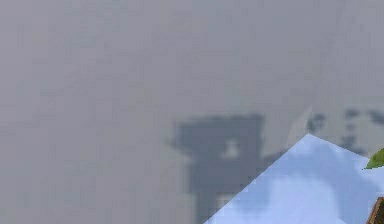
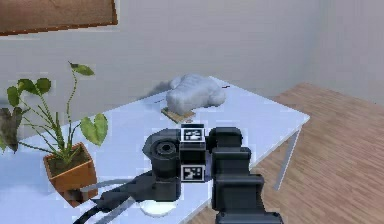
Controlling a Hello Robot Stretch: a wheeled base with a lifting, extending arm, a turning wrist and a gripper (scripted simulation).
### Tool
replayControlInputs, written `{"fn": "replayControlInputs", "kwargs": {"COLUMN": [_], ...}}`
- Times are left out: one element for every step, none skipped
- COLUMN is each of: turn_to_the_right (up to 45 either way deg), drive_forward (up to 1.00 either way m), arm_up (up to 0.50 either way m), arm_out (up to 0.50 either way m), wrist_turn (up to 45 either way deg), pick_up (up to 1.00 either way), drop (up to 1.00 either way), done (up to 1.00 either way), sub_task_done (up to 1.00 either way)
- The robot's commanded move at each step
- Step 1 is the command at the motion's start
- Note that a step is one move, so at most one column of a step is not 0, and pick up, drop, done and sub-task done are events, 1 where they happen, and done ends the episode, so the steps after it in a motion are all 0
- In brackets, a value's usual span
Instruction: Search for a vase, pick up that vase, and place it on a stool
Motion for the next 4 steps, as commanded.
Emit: {"fn": "replayControlInputs", "kwargs": {"turn_to_the_right": [0.0, 0.0, 0.0, 0.0], "drive_forward": [0.00, 0.00, 0.00, 0.00], "arm_up": [0.00, 0.00, -0.30, 0.00], "arm_out": [0.00, 0.00, 0.00, 0.00], "wrist_turn": [45.0, 24.0, 0.0, 0.0], "pick_up": [0.00, 0.00, 0.00, 1.00], "drop": [0.00, 0.00, 0.00, 0.00], "done": [0.00, 0.00, 0.00, 0.00], "sub_task_done": [0.00, 0.00, 0.00, 0.00]}}
